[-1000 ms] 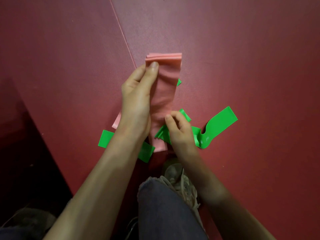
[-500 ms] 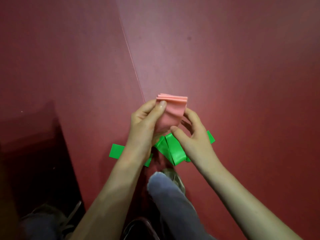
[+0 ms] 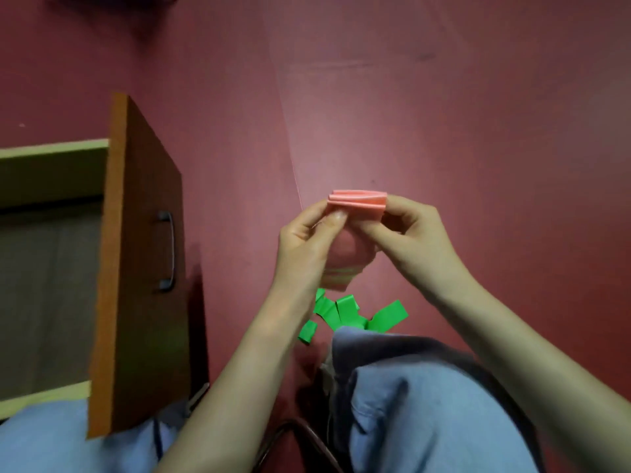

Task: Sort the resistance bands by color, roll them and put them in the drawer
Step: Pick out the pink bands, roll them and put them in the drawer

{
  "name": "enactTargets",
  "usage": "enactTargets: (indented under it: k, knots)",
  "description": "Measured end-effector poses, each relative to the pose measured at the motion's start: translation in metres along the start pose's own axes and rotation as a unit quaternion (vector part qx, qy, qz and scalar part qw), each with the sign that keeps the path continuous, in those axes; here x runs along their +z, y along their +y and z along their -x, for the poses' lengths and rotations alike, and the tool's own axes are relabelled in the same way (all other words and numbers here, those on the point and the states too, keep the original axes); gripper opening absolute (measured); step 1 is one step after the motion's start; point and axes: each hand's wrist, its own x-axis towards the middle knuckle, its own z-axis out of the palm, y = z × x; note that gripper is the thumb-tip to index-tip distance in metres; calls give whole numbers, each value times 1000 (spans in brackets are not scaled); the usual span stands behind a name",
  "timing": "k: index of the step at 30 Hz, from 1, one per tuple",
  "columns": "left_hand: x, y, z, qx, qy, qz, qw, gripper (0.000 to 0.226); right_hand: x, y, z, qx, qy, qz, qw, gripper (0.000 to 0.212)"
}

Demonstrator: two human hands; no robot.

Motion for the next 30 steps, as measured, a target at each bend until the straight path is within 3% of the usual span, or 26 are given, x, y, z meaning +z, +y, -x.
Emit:
enactTargets:
  k: [7,12,16,22,26,30]
  knots:
    - [-12,71,89,42,-109,-16,993,29,8,-79,69,-57,25,-29,998,29]
    - [-22,104,142,15,-169,-126,977,16,17,-119,124,-91,74,-56,992,35]
    - [-27,119,182,29,-164,-145,975,20,24,-147,159,-101,68,-70,990,36]
    - [-32,129,215,39,-105,-127,985,24,40,-164,191,-134,37,-16,990,15]
    - [-43,131,223,-13,-50,-154,987,51,51,-164,205,-129,15,1,992,20]
    - [-53,135,235,-27,-66,-144,987,22,59,-157,213,-148,4,109,983,26]
